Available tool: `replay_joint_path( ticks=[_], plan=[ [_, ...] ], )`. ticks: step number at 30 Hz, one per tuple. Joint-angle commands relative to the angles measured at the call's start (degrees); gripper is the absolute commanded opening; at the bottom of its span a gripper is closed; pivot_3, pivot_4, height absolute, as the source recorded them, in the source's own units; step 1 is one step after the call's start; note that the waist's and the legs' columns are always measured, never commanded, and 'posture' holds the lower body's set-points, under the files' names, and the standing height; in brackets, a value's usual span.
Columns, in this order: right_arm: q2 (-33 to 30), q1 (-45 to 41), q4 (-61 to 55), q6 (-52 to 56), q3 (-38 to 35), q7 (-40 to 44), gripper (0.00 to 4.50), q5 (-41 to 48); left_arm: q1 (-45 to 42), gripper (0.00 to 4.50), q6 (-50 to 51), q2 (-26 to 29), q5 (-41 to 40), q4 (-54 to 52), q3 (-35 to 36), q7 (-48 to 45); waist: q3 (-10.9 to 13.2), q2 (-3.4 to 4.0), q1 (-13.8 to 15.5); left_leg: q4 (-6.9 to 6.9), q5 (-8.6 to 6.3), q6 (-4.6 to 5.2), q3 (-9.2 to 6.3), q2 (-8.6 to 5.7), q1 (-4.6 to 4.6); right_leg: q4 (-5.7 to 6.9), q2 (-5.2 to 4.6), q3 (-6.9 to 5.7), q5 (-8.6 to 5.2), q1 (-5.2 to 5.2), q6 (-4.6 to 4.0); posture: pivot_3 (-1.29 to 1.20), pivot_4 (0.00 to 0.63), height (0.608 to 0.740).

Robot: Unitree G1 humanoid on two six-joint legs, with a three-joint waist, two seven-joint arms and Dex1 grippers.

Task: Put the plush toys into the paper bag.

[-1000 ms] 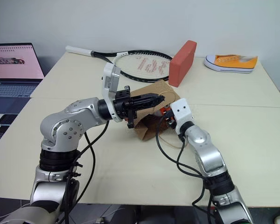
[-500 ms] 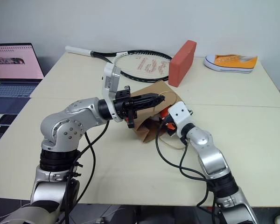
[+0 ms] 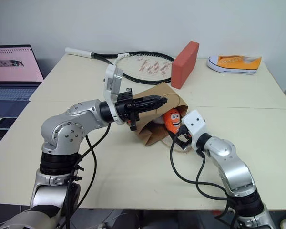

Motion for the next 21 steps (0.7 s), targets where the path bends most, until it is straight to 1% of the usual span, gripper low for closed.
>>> replay_joint_path(
  ticks=[1, 6, 9, 10, 17, 21],
  plan=[
    [-0.19, -1.47, 1.95, -2.8, 0.24, -1.93, 3.22, -2.76, -1.11, 0.0, -1.57, 0.67, 0.17, -0.64, 0.53, -1.16, 0.0, 0.0, 0.02, 0.0, 0.0, 0.0, 0.0, 0.0, 0.0, 0.0, 0.0, 0.0, 0.0, 0.0, 0.0, 0.0, 0.15, 0.74],
    [-2.1, -2.13, 3.82, -4.99, 1.89, -0.82, 1.32, -5.27, -1.3, 0.0, -1.81, 0.65, 0.37, -0.62, 0.38, -1.29, 0.0, 0.0, 0.04, -0.01, 0.0, 0.0, 0.0, -0.01, -0.02, -0.02, 0.0, 0.0, 0.0, -0.01, 0.0, 0.0, 0.15, 0.74],
    [-2.11, -2.16, 5.36, -5.64, 2.92, -0.07, 0.17, -5.7, -1.31, 0.0, -2.01, 0.67, 0.61, -0.36, 0.36, -1.52, 0.0, 0.0, 0.06, -0.01, 0.0, 0.0, -0.01, 0.0, -0.02, -0.01, 0.0, -0.01, 0.0, 0.0, 0.0, 0.0, 0.15, 0.74],
    [-1.81, -2.43, 6.23, -6.03, 3.41, -0.04, 0.05, -5.95, -1.34, 0.0, -2.07, 0.65, 0.72, -0.22, 0.33, -1.63, 0.0, 0.0, 0.04, -0.01, 0.0, 0.0, 0.0, -0.01, -0.02, -0.01, 0.0, 0.0, 0.0, 0.0, 0.0, 0.0, 0.15, 0.74],
    [2.3, -6.2, 13.27, -9.67, 6.86, 0.87, 0.05, -7.1, -1.77, 0.0, -2.61, 0.56, 1.5, 0.88, -0.25, -2.81, 0.0, 0.0, -0.07, 0.0, 0.0, 0.0, 0.0, 0.0, 0.0, 0.0, 0.0, 0.0, 0.0, 0.0, 0.0, 0.0, 0.15, 0.74],
    [5.08, -8.09, 14.41, -12.6, 7.66, 1.78, 0.05, -6.45, -1.98, 0.0, -2.81, 0.31, 1.91, 1.29, -0.53, -3.27, 0.0, 0.0, -0.03, -0.01, 0.0, -0.01, -0.01, 0.0, -0.01, 0.0, 0.0, -0.01, 0.0, 0.0, 0.0, 0.0, 0.15, 0.74]
  ],
)
